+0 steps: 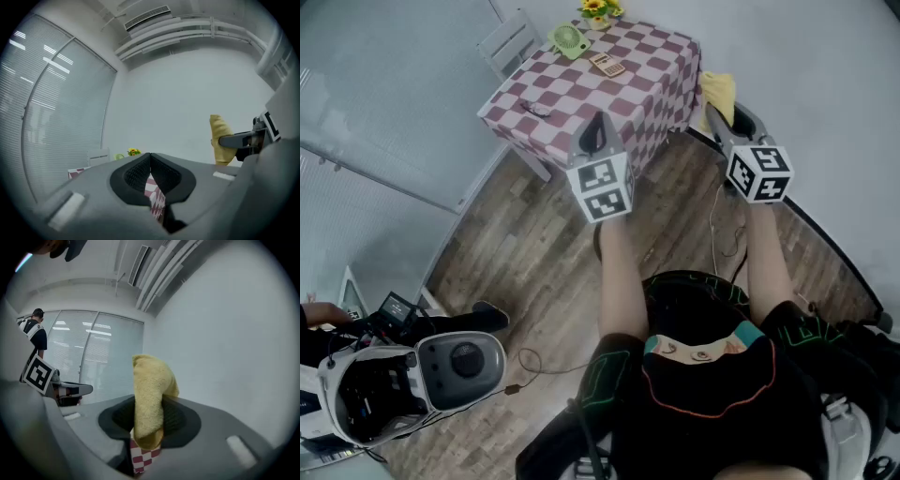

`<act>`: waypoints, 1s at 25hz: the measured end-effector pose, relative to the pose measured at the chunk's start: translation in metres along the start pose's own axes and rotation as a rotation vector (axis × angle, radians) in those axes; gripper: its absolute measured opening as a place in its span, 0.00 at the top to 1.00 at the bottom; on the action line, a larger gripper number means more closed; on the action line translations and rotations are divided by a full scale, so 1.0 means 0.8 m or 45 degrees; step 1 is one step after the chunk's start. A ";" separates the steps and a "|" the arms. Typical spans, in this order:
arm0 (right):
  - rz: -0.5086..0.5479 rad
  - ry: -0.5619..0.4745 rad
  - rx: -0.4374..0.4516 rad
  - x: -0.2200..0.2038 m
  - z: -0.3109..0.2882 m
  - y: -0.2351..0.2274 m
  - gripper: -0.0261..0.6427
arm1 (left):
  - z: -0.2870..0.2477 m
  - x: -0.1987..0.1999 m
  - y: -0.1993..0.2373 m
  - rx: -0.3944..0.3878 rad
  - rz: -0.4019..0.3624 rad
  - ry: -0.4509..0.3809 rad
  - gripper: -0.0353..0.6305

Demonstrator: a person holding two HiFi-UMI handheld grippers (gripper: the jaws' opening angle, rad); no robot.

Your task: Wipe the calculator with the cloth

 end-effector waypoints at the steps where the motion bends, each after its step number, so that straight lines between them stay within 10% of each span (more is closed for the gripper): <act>1: 0.003 0.003 0.002 0.000 0.001 0.000 0.78 | 0.000 -0.001 0.000 0.000 0.003 0.003 0.93; 25: -0.066 0.115 -0.035 -0.064 -0.021 -0.025 0.78 | -0.029 -0.080 -0.010 -0.014 0.112 0.196 0.93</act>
Point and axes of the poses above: the fingertips, and each gripper's own axes: z backward along the fingers, y to its left, x out of its top, the point moved 1 cm from there along z, backward along the fingers, and after that the axes turned 1 degree about x, right-handed, at the moved point
